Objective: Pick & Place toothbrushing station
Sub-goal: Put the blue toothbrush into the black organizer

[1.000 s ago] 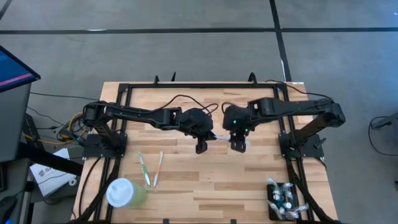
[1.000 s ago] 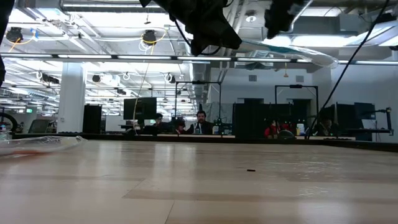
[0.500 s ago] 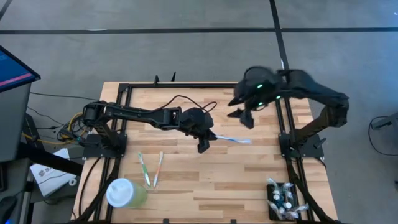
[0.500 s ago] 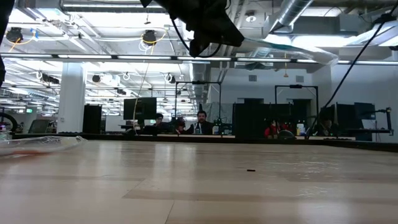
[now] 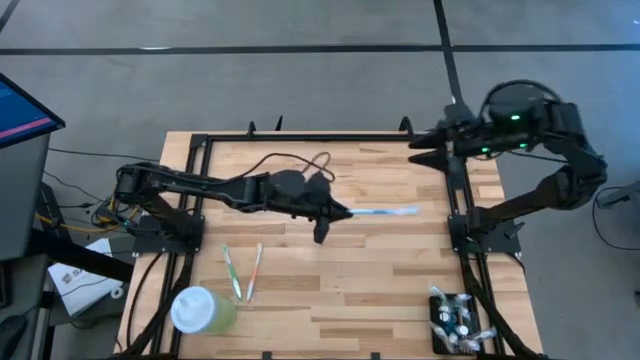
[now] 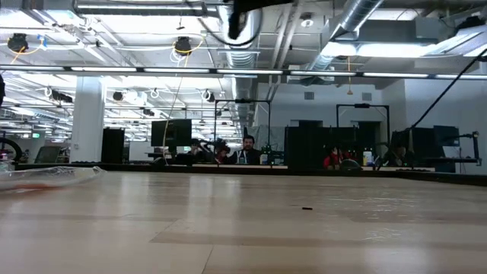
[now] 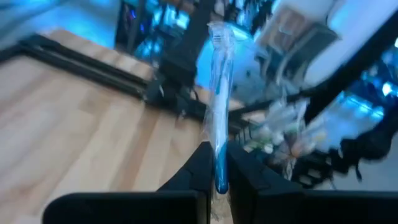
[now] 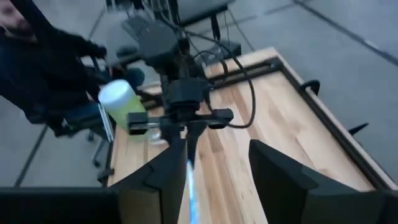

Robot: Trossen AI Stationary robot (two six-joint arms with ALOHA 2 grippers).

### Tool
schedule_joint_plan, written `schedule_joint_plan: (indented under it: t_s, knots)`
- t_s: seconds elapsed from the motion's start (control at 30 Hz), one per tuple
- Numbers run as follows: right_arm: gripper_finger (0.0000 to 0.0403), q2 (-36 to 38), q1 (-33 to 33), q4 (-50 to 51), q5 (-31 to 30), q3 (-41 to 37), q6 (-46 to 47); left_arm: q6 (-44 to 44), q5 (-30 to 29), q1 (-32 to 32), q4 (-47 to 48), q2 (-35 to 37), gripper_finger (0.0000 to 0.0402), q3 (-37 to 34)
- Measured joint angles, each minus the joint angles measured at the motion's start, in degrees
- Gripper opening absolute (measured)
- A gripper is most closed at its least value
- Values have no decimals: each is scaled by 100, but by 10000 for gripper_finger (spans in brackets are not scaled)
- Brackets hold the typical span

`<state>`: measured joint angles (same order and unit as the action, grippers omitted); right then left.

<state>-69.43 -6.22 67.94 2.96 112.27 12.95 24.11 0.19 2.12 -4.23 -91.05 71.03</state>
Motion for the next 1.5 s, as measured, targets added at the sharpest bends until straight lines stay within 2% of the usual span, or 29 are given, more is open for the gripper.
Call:
schedule_joint_plan:
  t_s: [0.07,0.33,0.53,0.83,1.13,1.3,1.5]
  knots:
    - [162,103,0,-149,0,4,45,127,-90,-38,-248,269,13,-340]
    - [164,404,21,-656,-2,4,109,786,-164,-194,-2437,831,13,-1457]
    - [172,312,24,-808,-2,-2,99,936,-190,-188,-4003,752,13,-1742]
    - [185,221,20,-1629,15,2,122,890,-279,-231,-5421,749,13,-1786]
    - [209,-241,152,-2381,45,2,155,692,-370,-258,-5945,747,13,-1784]
    - [223,-655,381,-2669,68,-4,590,366,-494,-211,-6404,745,13,-1784]
    - [220,-796,428,-2370,-141,-8,545,191,-533,-138,-6535,750,13,-1886]
